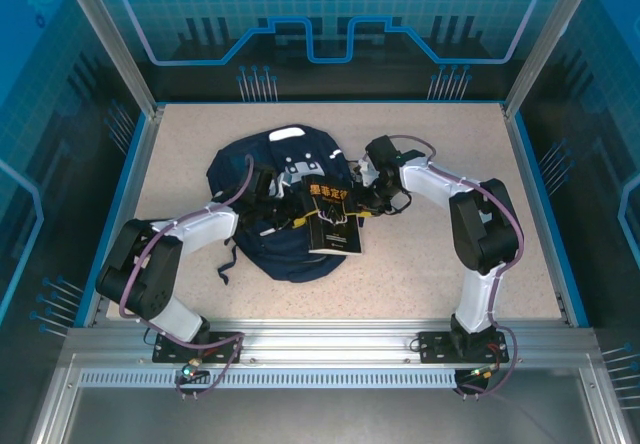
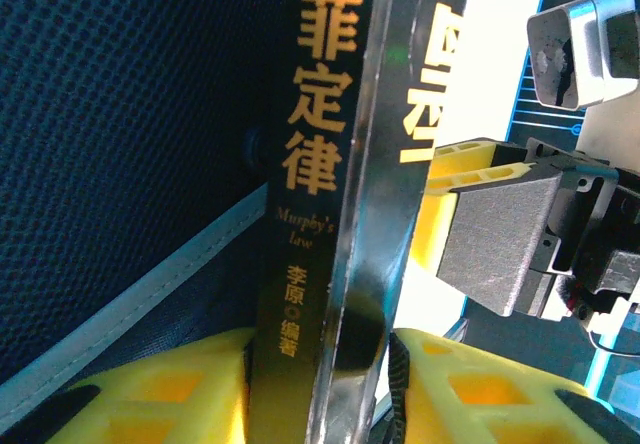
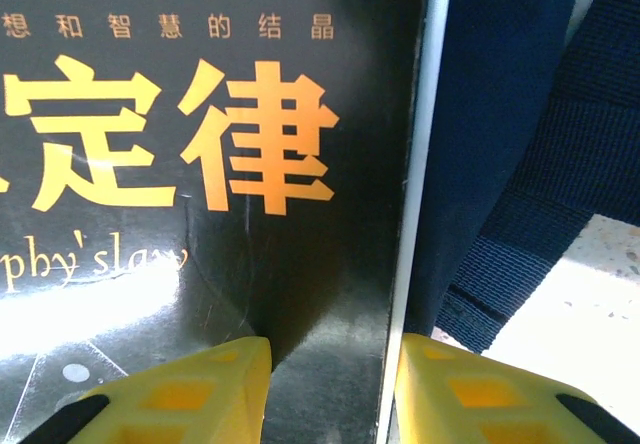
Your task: Pack the student bag
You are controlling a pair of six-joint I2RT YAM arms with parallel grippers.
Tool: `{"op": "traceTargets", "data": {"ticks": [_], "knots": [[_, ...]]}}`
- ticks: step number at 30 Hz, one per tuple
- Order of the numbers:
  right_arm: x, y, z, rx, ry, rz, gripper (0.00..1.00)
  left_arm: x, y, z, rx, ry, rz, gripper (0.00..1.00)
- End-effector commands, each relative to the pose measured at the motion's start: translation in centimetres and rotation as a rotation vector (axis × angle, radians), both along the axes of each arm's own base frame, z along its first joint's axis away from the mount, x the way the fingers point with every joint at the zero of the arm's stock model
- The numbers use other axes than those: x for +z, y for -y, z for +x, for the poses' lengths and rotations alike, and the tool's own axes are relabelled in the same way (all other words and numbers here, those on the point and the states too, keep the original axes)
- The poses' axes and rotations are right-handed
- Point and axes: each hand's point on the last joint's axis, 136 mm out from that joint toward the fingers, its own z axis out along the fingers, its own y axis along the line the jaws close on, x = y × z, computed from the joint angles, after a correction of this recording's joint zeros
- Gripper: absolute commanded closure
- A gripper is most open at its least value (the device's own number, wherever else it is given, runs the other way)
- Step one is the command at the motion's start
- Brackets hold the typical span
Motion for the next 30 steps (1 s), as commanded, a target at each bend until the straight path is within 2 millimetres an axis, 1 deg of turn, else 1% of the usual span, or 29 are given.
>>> {"op": "traceTargets", "data": {"ticks": [1,4,8,9,11,13,16,17,19,21,25,27,30], "knots": [[1.4,-1.9,-0.8,0.044,0.0,0.119,0.62,2.2,1.6,0.0,-0.045,0.057,-0.095,0.6],[1.6,-2.0,-0.9,0.046,-0.005,0.151,0.62,2.4,2.1,0.1,-0.053,0.055,-0.133,0.6],[1.7,-1.8,-0.8,0.034,-0.004,0.167,0.62,2.1,2.4,0.2,-0.057,0.042,-0.16,0.6],[1.8,-1.7,-0.7,0.03,-0.004,0.169,0.62,2.0,2.5,0.2,-0.056,0.04,-0.158,0.64],[1.8,-1.4,-0.6,0.023,-0.001,0.164,0.62,1.6,2.2,0.3,-0.045,0.037,-0.143,0.67],[2.0,-0.8,-0.6,0.005,0.007,0.147,0.62,1.5,2.0,0.3,-0.039,0.036,-0.127,0.73],[2.9,0.6,-0.2,-0.044,0.039,0.128,0.59,2.2,2.0,0.4,-0.034,0.056,-0.127,0.81],[3.3,1.1,-0.1,-0.063,0.05,0.129,0.57,2.4,1.9,0.5,-0.031,0.062,-0.127,0.82],[4.7,1.9,0.0,-0.104,0.086,0.163,0.51,3.6,1.8,0.7,-0.024,0.094,-0.135,0.84],[6.2,2.7,0.1,-0.155,0.127,0.195,0.39,5.0,1.8,1.0,-0.012,0.129,-0.145,0.85],[9.7,4.0,0.1,-0.259,0.198,0.303,0.23,8.8,1.4,2.0,0.047,0.218,-0.174,0.86],[11.4,4.2,-0.2,-0.3,0.221,0.372,0.17,10.9,1.1,2.5,0.076,0.269,-0.188,0.87],[13.9,3.9,-0.5,-0.334,0.261,0.473,0.11,13.9,0.3,3.2,0.137,0.346,-0.202,0.87]]}}
